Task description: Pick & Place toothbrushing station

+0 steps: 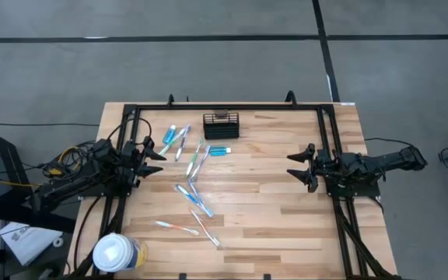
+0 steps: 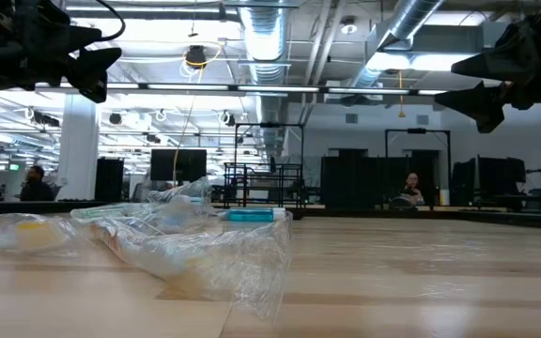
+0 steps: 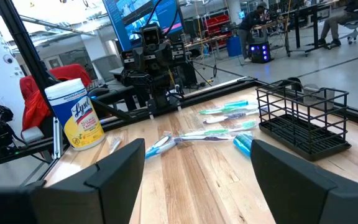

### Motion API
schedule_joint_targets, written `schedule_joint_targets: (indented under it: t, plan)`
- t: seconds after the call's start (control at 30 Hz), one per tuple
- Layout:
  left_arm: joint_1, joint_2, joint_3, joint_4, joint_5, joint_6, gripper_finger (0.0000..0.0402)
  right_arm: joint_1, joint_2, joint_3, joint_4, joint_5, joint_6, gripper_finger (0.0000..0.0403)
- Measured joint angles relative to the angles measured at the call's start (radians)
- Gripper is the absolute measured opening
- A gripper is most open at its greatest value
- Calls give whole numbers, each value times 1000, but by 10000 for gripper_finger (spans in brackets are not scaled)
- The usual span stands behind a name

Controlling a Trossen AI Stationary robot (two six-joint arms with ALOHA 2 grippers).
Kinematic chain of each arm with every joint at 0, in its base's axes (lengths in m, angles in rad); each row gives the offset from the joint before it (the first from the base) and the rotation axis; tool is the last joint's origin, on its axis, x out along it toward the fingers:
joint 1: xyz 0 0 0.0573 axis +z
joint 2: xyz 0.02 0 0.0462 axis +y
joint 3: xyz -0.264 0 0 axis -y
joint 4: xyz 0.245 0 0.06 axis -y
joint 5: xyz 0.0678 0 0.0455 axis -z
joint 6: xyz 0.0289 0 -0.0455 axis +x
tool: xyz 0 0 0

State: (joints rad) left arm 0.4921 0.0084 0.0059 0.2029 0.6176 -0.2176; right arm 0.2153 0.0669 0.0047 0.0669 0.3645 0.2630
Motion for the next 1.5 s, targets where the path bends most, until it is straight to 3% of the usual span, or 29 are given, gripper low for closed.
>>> schedule_joint_targets:
  t: [1.33,1.5]
  plan:
    - [0,0,0,28,-2,44,167,0,0,0,0,0,0,282]
    - [0,7,0,41,-96,61,167,0,0,0,0,0,0,282]
